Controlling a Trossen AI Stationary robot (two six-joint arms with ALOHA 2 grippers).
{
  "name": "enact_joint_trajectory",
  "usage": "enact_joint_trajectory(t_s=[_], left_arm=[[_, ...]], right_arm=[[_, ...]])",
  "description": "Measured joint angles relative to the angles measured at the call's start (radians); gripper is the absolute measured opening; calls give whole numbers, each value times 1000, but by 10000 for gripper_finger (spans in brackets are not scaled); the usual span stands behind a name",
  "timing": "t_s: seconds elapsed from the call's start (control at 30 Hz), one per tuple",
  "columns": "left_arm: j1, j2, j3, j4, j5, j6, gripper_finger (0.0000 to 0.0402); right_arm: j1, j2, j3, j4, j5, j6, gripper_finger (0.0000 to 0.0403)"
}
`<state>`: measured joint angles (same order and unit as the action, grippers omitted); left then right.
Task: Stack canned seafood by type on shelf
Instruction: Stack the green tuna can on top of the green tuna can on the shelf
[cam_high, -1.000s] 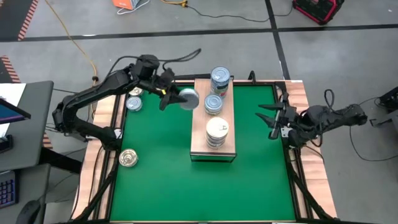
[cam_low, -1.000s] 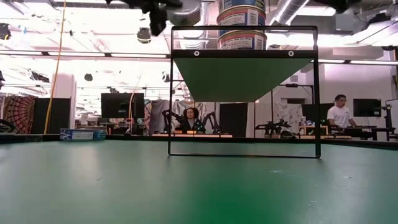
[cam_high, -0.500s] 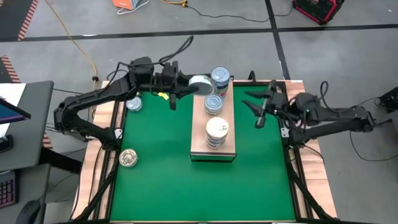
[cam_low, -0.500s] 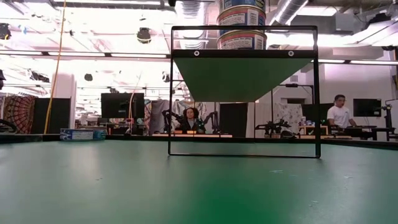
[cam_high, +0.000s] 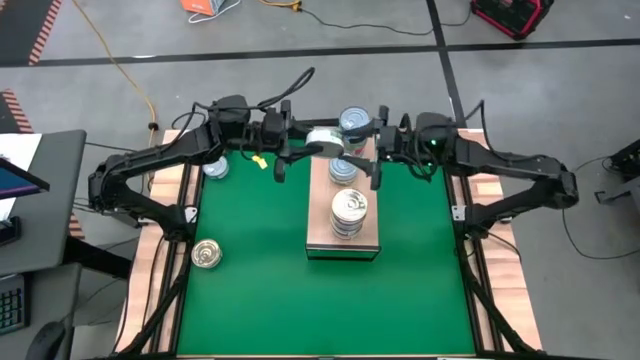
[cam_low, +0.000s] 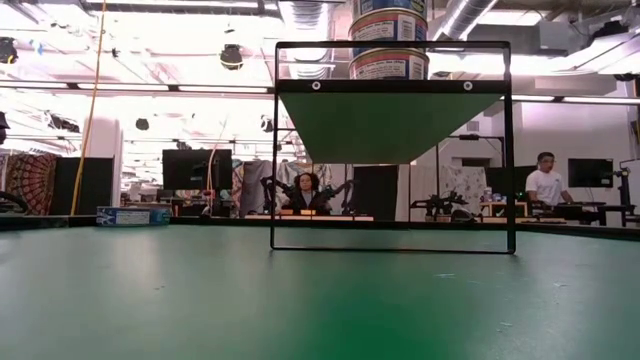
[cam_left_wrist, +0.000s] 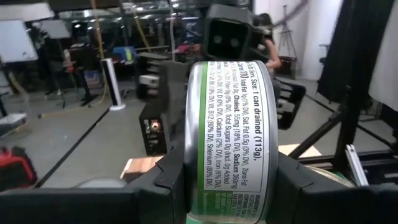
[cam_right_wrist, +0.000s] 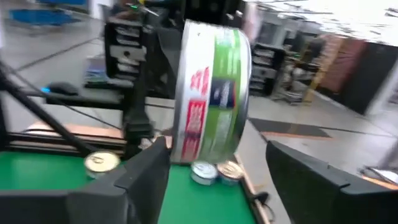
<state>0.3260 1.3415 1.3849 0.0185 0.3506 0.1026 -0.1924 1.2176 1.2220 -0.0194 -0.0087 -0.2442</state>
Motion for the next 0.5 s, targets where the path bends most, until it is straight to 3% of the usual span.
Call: enact_joint_trajectory(t_s=[0.1,0.27,0.5], left_arm=[[-10,-1,0,2,7,24,135],[-15,-1,0,1,7,44,135],[-15,-1,0,-6,6,27,135]], right_arm=[[-12,51,66,-45,-79,0,310],[-13,123,140,-68,-88,-19,325],[-12,135,181,-78,-96,-34,296]])
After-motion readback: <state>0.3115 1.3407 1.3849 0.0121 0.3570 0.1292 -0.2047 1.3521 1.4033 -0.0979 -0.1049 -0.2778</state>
